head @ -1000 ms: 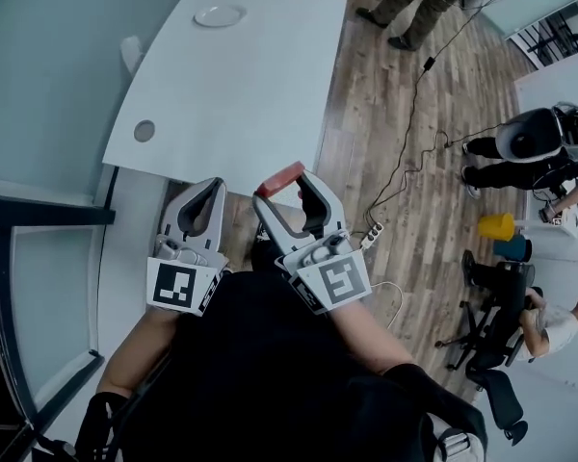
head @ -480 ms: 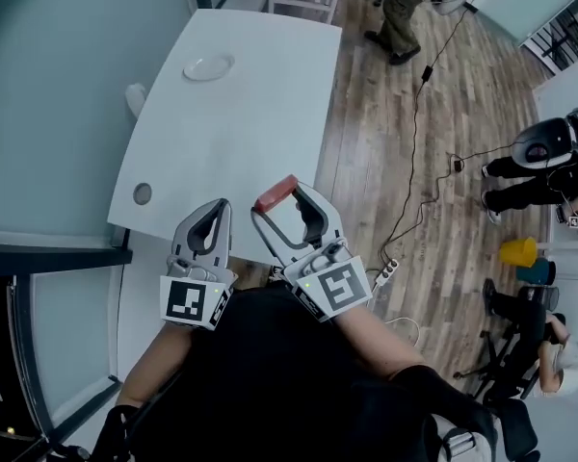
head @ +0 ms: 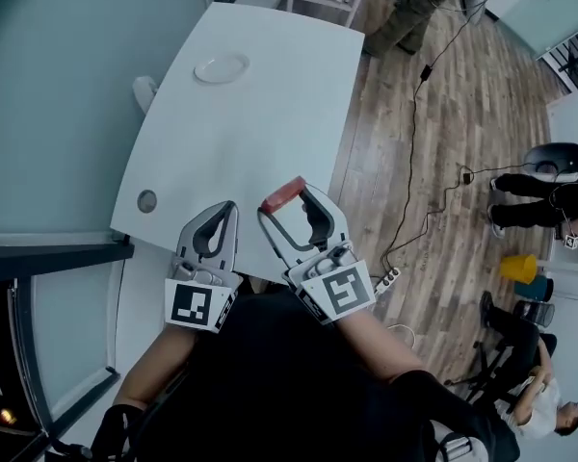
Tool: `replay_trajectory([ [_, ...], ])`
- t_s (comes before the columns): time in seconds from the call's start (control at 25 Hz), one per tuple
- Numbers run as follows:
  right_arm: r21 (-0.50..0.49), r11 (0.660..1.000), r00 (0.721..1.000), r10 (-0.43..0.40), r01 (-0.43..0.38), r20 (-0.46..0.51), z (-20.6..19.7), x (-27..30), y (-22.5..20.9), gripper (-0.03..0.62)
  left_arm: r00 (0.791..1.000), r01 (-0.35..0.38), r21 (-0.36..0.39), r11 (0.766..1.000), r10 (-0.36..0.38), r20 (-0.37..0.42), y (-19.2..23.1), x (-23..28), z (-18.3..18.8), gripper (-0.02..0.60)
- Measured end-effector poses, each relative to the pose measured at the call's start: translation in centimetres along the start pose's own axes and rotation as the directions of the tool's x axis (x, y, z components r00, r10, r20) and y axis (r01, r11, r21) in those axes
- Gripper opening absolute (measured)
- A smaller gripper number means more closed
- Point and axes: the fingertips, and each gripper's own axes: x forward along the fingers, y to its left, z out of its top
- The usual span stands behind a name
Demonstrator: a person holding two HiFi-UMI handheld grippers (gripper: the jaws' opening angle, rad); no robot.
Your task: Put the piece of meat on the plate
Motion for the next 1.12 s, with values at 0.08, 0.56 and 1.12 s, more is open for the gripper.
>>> replay_trajectory([
  [0.08,0.002,1.0,1.0,-0.017,0.017,-0.005,-0.3,1.4,-0.5,0.282,1.0,0.016,-0.012,1.0,-0.016,-0.016,1.3,1.1,-0.5,-0.008],
  [0.56,0.031,0.993,0.99,-0.115,0.118,-0.075,-1.6,9.2,-1.6,0.282,0.995,0.093,-0.042,0.995,-0.094,-0.03,9.8,5.9,-1.5,-0.008],
  [1.12,0.051,0.984,0.976,-0.161,0.17,-0.147,-5.8,20.4,-4.3,0.282,0.991,0.113,-0.07,0.991,-0.118,-0.065,19.9,12.0,-5.1,-0.008],
])
